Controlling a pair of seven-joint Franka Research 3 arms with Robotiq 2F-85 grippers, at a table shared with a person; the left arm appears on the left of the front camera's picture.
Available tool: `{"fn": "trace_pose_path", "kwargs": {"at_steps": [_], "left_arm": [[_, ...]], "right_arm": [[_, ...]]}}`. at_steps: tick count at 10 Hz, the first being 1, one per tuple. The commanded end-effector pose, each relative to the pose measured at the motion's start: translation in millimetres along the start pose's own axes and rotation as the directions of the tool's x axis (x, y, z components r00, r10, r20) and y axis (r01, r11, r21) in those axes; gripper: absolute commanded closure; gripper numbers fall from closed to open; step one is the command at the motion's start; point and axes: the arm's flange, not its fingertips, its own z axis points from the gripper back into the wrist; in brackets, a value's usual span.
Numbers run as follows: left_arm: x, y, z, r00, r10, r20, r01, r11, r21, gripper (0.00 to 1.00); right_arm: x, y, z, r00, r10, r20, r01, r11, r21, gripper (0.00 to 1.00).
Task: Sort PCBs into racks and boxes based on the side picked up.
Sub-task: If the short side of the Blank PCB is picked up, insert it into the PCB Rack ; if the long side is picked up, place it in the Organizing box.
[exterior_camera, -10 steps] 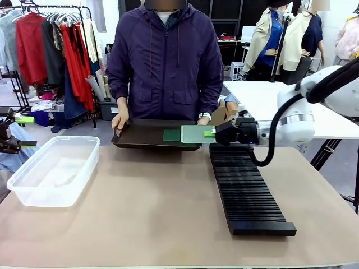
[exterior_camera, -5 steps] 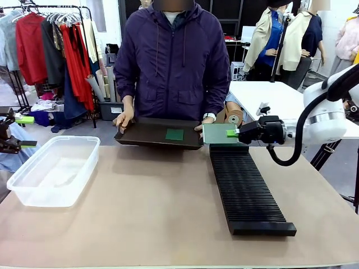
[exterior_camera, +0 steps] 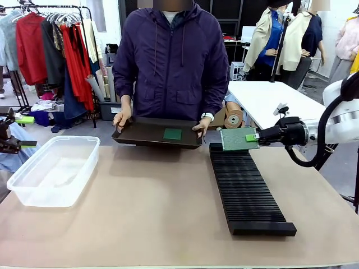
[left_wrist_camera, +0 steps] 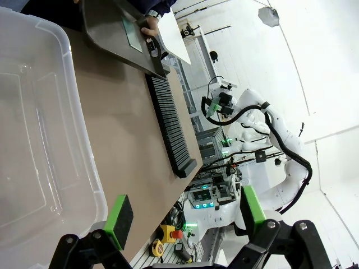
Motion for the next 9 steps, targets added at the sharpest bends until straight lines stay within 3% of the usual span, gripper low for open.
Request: {"fn": "trace_pose_path", "kwargs": {"at_steps": [1,7,9], "left_arm": [[1,-1,0,1.0,0.013,0.003,-0.013,1.0,0.004,0.0],[1,-1,0,1.0,0.013,0.003,-0.013,1.0,0.004,0.0],[1,-1,0,1.0,0.013,0.003,-0.013,1.0,0.004,0.0]], "right_arm": [[-15,-8,6,0.991,0.131,0.013,-0.131,0.991,0.011,1.0],[-30,-37,19,0.929,0.341,0.142,-0.347,0.938,0.019,1.0],[-26,-52,17,0.899,0.418,0.128,-0.416,0.908,-0.044,1.0]]}}
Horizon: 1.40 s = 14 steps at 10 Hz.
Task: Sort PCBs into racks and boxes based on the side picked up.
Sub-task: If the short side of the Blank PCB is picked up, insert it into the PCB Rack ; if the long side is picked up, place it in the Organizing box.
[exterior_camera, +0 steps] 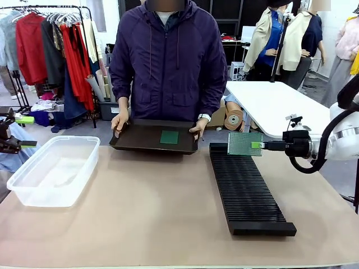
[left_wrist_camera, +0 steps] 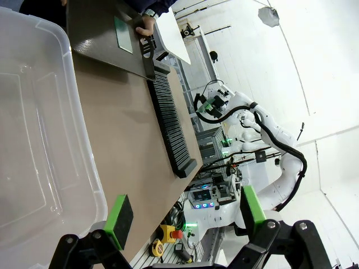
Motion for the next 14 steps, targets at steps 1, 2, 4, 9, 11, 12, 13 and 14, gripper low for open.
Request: {"fn": "trace_pose_path", "kwargs": {"at_steps": [1,2,4,9,11,12,13,14], "left_arm": [[1,-1,0,1.0,0.013,0.003,-0.013,1.0,0.004,0.0],[1,-1,0,1.0,0.013,0.003,-0.013,1.0,0.004,0.0],[1,-1,0,1.0,0.013,0.003,-0.013,1.0,0.004,0.0],[1,-1,0,1.0,0.013,0.003,-0.013,1.0,0.004,0.0],[1,-1,0,1.0,0.013,0.003,-0.013,1.0,0.004,0.0],[1,-1,0,1.0,0.013,0.003,-0.013,1.0,0.004,0.0],[1,-1,0,1.0,0.013,0.003,-0.013,1.0,0.004,0.0],[1,-1,0,1.0,0.013,0.003,-0.013,1.0,0.004,0.0]], "right_arm": [[2,-18,-3,0.995,0.095,-0.016,-0.096,0.994,-0.052,1.0],[2,-26,-2,0.99,0.134,-0.04,-0.137,0.987,-0.088,1.0],[2,-35,-1,0.987,0.146,-0.063,-0.152,0.984,-0.092,1.0],[-17,-56,-4,0.979,0.192,-0.072,-0.198,0.977,-0.082,1.0],[-28,-64,-4,0.965,0.245,-0.097,-0.254,0.962,-0.101,1.0],[-31,-67,-3,0.958,0.271,-0.092,-0.28,0.954,-0.106,1.0],[-34,-69,-2,0.953,0.292,-0.086,-0.3,0.948,-0.107,1.0],[-35,-70,-2,0.953,0.292,-0.081,-0.3,0.948,-0.105,1.0]]}}
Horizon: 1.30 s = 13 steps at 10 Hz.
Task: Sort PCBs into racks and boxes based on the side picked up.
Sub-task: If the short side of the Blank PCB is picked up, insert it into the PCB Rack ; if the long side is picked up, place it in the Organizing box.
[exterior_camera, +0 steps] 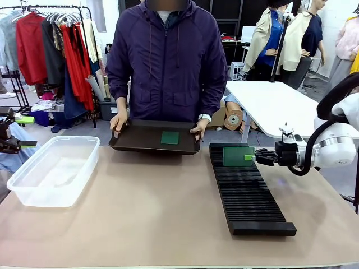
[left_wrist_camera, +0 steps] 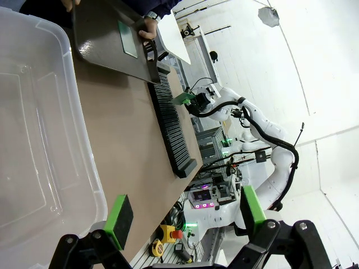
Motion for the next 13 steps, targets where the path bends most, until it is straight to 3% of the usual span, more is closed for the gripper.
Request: {"fn": "trace_pose_path", "kwargs": {"at_steps": [1,13], "left_arm": [[0.7,-1.3,0.4,1.0,0.012,0.003,-0.012,1.0,0.004,0.0],[0.7,-1.3,0.4,1.0,0.012,0.003,-0.012,1.0,0.004,0.0]], "right_arm": [[0.5,-6.8,-3.1,0.999,0.038,0.015,-0.038,0.999,-0.015,1.0],[-1.2,-0.9,0.0,1.0,0.007,0.001,-0.007,1.0,-0.001,1.0]]}}
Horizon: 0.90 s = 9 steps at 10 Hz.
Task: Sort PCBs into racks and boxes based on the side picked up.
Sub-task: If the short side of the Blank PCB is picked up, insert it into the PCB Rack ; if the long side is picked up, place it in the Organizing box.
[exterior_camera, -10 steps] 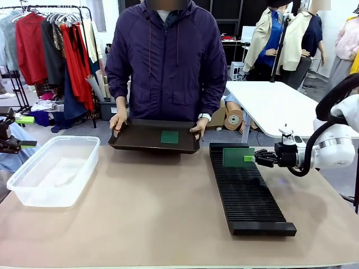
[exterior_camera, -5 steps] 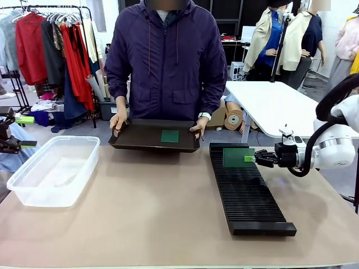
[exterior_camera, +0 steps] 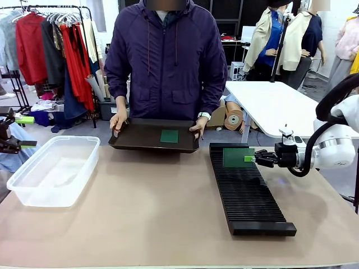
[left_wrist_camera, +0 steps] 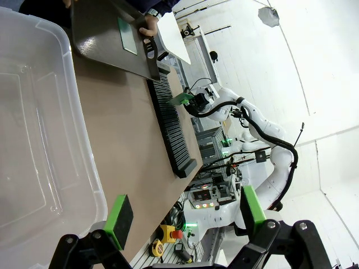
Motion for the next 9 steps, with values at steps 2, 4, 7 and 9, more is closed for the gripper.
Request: {"fn": "trace_pose_path", "kwargs": {"at_steps": [2,4,7,9], "left_arm": [[0.7,-1.3,0.4,1.0,0.012,0.003,-0.012,1.0,0.004,0.0],[0.7,-1.3,0.4,1.0,0.012,0.003,-0.012,1.0,0.004,0.0],[0.7,-1.3,0.4,1.0,0.012,0.003,-0.012,1.0,0.004,0.0],[0.7,-1.3,0.4,1.0,0.012,0.003,-0.012,1.0,0.004,0.0]], "right_arm": [[4.4,0.6,-0.5,1.0,0.007,0.002,-0.007,1.0,0.002,1.0],[4.4,0.6,-0.5,1.0,0.007,0.002,-0.007,1.0,0.002,1.0],[1.6,-3.0,0.1,1.0,-0.011,0.001,0.011,1.0,-0.007,1.0],[4.2,-7.1,-0.9,1.0,-0.011,0.0,0.011,1.0,0.016,1.0]]}}
